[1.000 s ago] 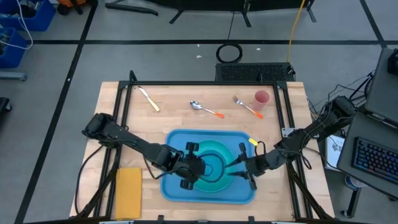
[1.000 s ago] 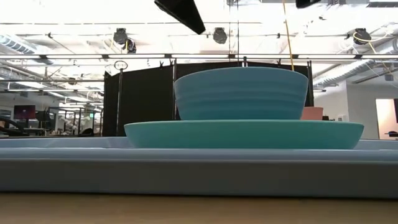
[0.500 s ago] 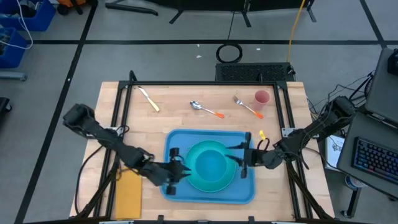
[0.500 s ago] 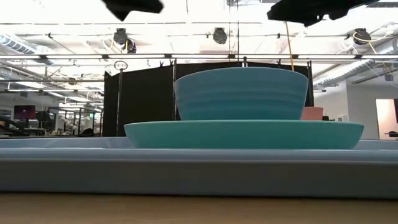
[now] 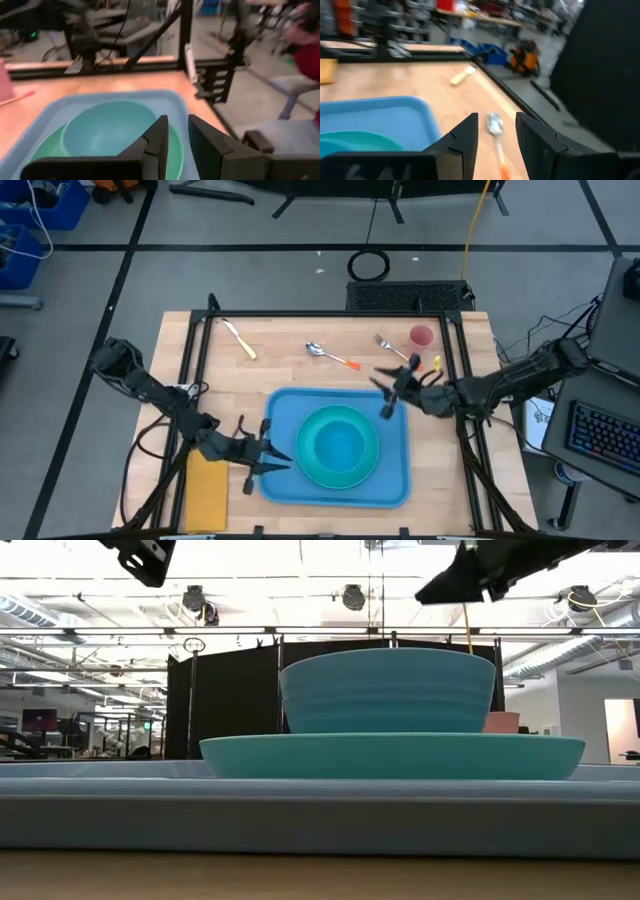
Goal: Set up tray
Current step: Put the pink cup on the blue serving tray to the top right of the green plate
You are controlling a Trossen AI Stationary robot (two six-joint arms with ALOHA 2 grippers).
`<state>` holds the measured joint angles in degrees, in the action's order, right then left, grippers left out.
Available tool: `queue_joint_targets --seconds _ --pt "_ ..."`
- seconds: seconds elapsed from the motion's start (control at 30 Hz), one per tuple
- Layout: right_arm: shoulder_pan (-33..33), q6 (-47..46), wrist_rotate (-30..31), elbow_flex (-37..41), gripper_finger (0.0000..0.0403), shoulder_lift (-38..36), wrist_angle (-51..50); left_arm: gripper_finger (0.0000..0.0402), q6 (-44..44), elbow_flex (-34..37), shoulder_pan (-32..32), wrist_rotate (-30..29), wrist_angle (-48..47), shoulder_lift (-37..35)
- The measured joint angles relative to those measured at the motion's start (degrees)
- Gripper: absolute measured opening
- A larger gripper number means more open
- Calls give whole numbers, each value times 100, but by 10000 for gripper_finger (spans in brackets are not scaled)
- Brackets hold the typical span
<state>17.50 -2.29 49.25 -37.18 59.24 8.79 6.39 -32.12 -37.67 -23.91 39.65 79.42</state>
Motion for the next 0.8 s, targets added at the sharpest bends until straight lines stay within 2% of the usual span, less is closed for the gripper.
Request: queue_joint_targets --seconds 0.17,0.43,0.63,0.8 --pt "-864 -779 -311 -384 121 -376 -1582 76 -121 273 2 288 745 -3" --pt "-2223 -1516 -1255 -1203 121 -238 -3515 76 -72 305 15 291 904 0" --pt "-3242 -1696 -2466 -1660 124 7 -4360 76 -68 304 15 294 892 0" --pt "-3935 -1690 -3035 -1791 128 182 -4863 76 -63 304 15 300 859 0"
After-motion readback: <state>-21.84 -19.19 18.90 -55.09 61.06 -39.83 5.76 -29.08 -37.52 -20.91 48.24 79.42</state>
